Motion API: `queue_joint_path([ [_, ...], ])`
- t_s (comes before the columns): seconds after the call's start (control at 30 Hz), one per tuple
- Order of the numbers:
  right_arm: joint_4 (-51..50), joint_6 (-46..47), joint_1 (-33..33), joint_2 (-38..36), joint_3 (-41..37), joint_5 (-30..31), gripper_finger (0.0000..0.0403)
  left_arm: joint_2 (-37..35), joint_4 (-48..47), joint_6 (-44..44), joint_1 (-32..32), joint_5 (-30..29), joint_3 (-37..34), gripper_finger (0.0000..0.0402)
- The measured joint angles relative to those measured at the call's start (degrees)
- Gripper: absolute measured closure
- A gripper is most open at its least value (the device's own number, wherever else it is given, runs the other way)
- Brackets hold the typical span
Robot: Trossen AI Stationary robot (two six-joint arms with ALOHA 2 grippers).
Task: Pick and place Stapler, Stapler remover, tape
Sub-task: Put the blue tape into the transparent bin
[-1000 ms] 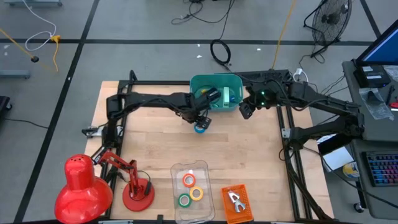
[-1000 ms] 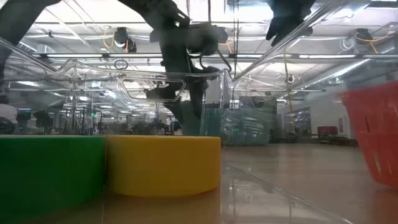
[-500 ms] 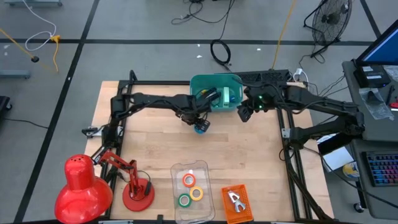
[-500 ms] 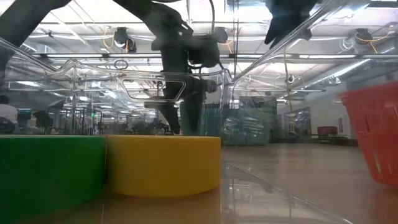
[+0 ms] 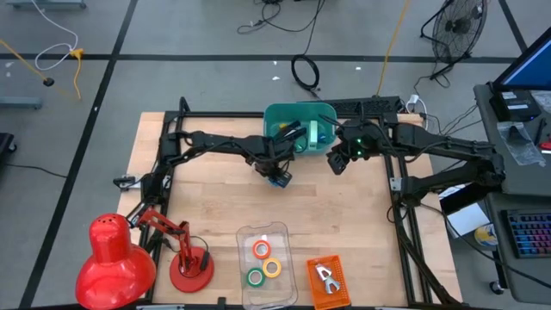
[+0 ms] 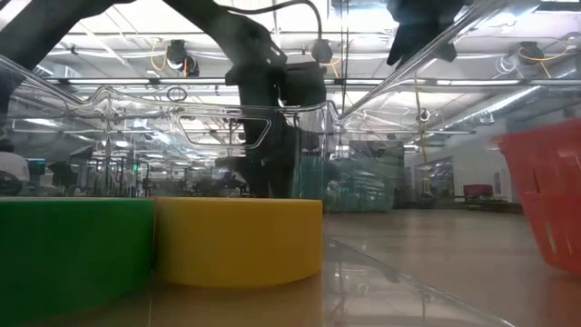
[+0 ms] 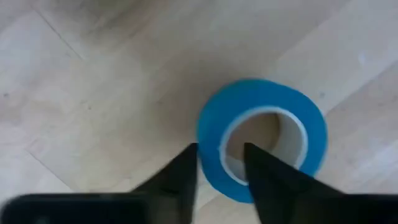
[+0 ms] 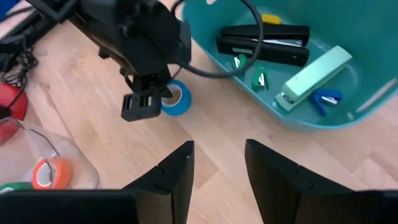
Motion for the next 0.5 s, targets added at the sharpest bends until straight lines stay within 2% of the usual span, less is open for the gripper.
queue_joint_path([
  [0.13, 1.2, 0.3, 0.5, 0.0, 0.0, -0.1, 0.0268, -1.0, -1.4, 1.5, 0.0, 1.5, -0.2, 0.0367],
  [0.3, 3.3, 0.8, 0.8, 0.0, 0.0, -0.5, 0.0268, -4.2, -4.0, 1.5, 0.2, 3.6, -0.3, 0.0369],
  [0.5, 8.8, -0.1, 0.8, 0.0, 0.0, -8.7, 0.0268, -13.2, -4.7, 1.3, -1.7, 3.9, -0.3, 0.0369],
])
